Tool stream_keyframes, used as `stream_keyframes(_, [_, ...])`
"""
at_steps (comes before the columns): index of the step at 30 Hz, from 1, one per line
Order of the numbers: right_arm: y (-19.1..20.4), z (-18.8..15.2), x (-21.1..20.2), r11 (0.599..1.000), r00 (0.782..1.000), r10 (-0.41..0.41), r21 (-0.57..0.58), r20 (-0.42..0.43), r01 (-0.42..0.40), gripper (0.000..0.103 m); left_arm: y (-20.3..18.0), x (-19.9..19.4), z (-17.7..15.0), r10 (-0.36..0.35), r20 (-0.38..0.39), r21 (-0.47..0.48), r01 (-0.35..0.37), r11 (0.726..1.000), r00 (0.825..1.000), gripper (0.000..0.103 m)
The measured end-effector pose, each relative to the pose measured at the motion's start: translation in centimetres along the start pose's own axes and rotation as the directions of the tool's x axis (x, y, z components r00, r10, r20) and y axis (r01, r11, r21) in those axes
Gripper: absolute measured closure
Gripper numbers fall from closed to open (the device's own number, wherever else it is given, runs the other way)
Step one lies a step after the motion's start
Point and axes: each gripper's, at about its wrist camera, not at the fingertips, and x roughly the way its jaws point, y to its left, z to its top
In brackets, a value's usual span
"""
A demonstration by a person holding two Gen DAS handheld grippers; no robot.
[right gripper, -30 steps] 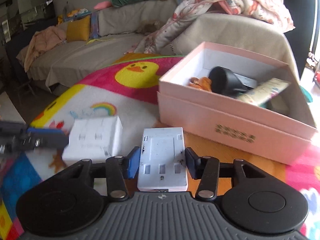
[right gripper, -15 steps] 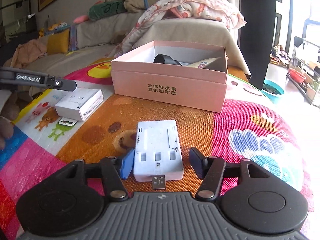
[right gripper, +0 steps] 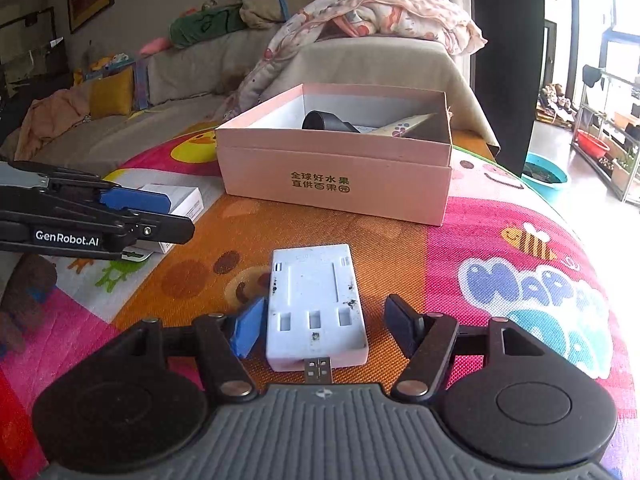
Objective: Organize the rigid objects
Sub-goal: 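Grasp the white cable box with the left tool while the right tool holds the charger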
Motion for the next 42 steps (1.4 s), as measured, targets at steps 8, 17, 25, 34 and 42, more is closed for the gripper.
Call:
stream_keyframes(8, [0.0, 0.0, 0.0, 1.0, 1.0, 0.0, 0.0, 0.0, 0.0, 0.036, 0.4, -1.3, -0.7, 0.233, 0.067, 0.076, -0.238, 0.968, 0.97, 0.052])
stream_keyframes(17, [0.2, 0.0, 0.0, 1.0, 1.0, 0.001, -0.006, -0.002, -0.001, 0.034, 3.7, -1.0, -0.4, 0.149, 0.016, -0.12, -0.146, 0.982, 0.989, 0.038])
stream_keyframes(25, [0.3, 0.0, 0.1, 1.0, 1.0, 0.002, -0.016, -0.006, -0.002, 0.032, 2.8, -0.2, -0.9, -0.174, -0.062, -0.162, 0.163, 0.973, 0.983, 0.015])
stream_keyframes(34, [0.4, 0.0, 0.1, 1.0, 1.0, 0.003, -0.022, -0.008, -0.004, 0.03, 8.4, 0.9, 1.5, -0.245, 0.047, -0.255, 0.249, 0.934, 0.968, 0.018])
stream_keyframes(42, [0.5, 0.1, 0.2, 1.0, 1.0, 0.01, -0.029, -0.013, -0.01, 0.027, 3.1, 1.8, 0.4, -0.199, -0.078, 0.001, 0.2, 0.98, 0.977, 0.018])
